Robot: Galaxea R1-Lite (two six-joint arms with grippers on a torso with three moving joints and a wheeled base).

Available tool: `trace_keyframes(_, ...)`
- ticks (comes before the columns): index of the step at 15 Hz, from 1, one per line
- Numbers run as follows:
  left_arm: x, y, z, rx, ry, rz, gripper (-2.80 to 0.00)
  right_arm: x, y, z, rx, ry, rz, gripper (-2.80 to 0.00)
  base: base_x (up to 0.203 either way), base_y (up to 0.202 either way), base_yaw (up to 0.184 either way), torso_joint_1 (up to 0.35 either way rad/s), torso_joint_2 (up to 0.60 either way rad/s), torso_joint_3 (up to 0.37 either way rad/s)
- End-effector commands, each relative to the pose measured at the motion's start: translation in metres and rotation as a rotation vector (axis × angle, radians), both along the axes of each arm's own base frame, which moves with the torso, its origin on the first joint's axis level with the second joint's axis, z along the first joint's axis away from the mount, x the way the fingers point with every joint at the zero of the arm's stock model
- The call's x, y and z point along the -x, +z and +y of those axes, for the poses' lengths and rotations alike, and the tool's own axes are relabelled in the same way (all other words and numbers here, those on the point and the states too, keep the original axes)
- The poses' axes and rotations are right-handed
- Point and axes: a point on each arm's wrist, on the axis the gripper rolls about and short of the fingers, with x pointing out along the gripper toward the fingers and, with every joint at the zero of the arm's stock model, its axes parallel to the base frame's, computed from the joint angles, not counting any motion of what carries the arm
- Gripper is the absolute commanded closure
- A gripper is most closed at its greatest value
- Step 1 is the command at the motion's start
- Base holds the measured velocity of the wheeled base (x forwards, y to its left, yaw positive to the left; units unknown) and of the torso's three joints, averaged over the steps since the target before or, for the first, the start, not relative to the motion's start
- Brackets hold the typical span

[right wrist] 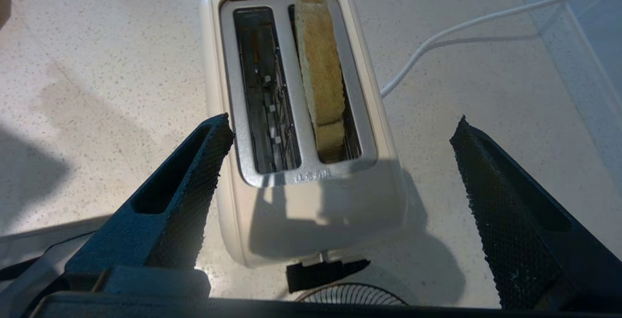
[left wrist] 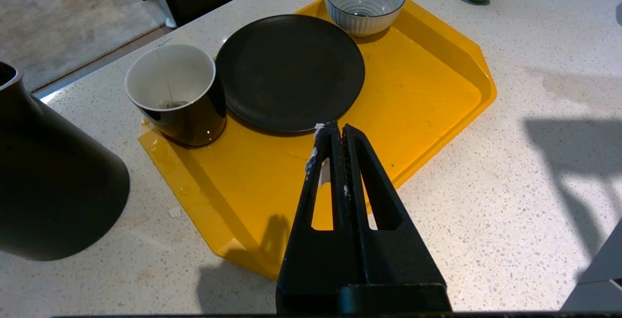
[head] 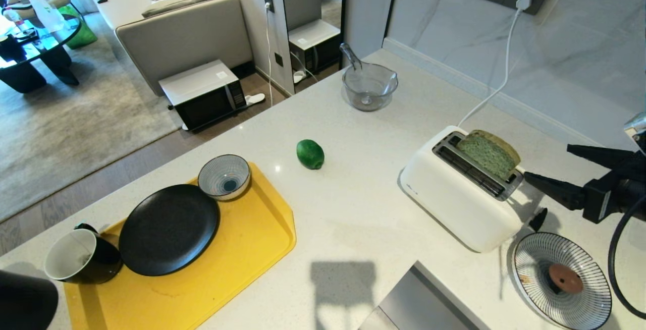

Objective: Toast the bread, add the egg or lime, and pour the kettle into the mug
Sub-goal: Put the baked bread on a plate

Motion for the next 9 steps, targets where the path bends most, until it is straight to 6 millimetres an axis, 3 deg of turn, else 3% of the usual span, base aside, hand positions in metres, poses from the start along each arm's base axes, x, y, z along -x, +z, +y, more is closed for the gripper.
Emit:
trace_keyframes(1, -0.001, -0.005, 0.000, 0.000, 0.001, 0.013, 0.00, -0.018, -0.004, 0.005, 0.006, -0.003, 0.028, -2.80, 0.000, 0.000, 0.000, 0.000, 0.00, 0.000)
trace_keyframes(9, -0.001, -0.005, 0.000, 0.000, 0.000, 0.013, 0.00, -0.049, -0.006, 0.011, 0.020, -0.023, 0.052, -2.80, 0.000, 0.000, 0.000, 0.000, 0.00, 0.000)
